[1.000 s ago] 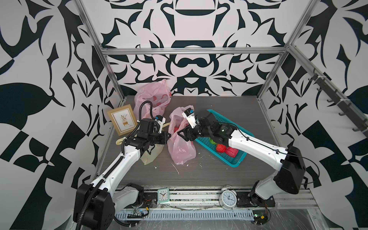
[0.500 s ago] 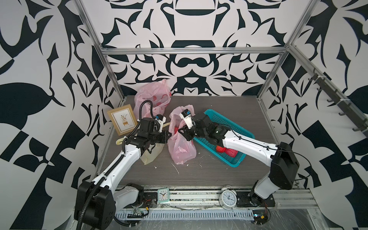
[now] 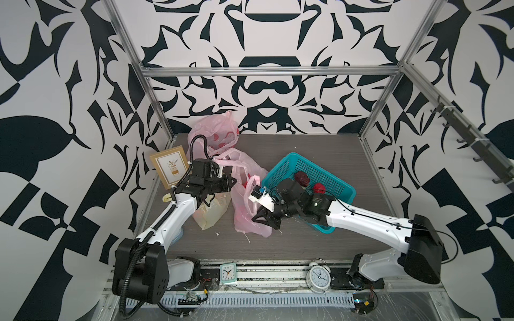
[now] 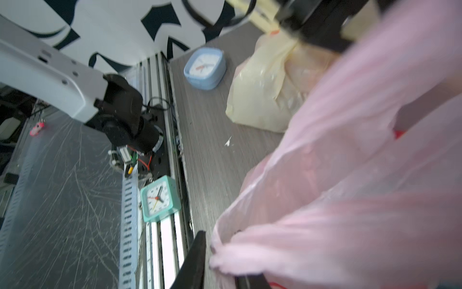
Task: Untie the knot of a plastic bag & take out the apple
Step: Untie the plastic bag at the center of the board.
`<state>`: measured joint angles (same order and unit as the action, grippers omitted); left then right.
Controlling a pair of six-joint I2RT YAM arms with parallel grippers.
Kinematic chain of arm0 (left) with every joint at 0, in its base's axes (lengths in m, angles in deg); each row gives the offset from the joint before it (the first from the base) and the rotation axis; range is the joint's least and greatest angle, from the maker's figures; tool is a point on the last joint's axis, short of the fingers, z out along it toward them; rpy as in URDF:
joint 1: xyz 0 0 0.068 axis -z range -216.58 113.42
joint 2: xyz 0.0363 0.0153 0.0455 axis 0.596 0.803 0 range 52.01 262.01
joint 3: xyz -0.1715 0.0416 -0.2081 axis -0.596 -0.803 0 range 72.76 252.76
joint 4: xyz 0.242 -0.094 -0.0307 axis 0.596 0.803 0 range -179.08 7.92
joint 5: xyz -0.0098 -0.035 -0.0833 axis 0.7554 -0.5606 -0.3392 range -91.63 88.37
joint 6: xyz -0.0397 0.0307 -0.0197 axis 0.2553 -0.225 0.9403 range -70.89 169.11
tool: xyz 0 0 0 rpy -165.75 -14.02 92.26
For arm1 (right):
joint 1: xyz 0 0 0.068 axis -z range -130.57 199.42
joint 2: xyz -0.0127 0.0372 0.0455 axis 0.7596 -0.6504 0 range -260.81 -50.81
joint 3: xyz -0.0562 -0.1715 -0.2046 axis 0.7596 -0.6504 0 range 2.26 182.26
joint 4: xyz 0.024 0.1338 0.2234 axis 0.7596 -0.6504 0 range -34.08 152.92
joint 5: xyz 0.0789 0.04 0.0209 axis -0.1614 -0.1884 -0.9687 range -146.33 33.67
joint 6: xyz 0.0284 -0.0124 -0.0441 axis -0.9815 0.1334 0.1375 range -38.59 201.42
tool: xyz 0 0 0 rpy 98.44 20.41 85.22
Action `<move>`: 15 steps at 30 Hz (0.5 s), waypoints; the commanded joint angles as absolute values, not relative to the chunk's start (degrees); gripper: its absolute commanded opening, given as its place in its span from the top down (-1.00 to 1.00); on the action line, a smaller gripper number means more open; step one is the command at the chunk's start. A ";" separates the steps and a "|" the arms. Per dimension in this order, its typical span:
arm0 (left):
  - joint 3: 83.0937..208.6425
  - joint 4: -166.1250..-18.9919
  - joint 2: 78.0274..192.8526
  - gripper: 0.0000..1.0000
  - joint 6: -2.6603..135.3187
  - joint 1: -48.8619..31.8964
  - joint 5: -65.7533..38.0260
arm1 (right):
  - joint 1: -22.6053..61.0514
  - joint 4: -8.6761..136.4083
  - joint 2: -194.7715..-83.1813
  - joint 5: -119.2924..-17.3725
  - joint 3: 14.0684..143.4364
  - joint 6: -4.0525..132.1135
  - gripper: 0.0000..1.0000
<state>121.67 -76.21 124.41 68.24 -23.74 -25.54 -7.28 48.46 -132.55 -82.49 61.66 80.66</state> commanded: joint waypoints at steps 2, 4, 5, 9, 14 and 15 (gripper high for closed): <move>123.65 -77.43 124.61 1.00 68.15 -24.75 -26.84 | -10.16 40.57 -135.00 -76.80 60.71 83.39 0.53; 123.54 -77.22 124.60 1.00 68.05 -25.15 -27.12 | -11.38 40.04 -134.39 -69.84 59.57 84.41 0.51; 123.43 -77.21 124.59 1.00 67.94 -25.29 -27.30 | -11.83 39.40 -133.71 -66.50 59.15 85.01 0.46; 122.81 -77.22 124.61 1.00 67.50 -25.68 -27.94 | -12.03 40.91 -126.66 -62.57 56.73 84.76 0.09; 121.53 -77.39 124.61 1.00 67.17 -25.66 -29.05 | -8.15 48.28 -112.05 -69.95 53.96 78.75 -0.33; 121.26 -77.39 124.56 1.00 67.08 -25.68 -29.23 | -7.18 49.23 -110.52 -71.27 53.95 77.59 -0.34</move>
<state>121.91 -76.43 124.41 67.90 -25.36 -27.66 -9.40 43.15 -116.22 -68.08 53.61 81.58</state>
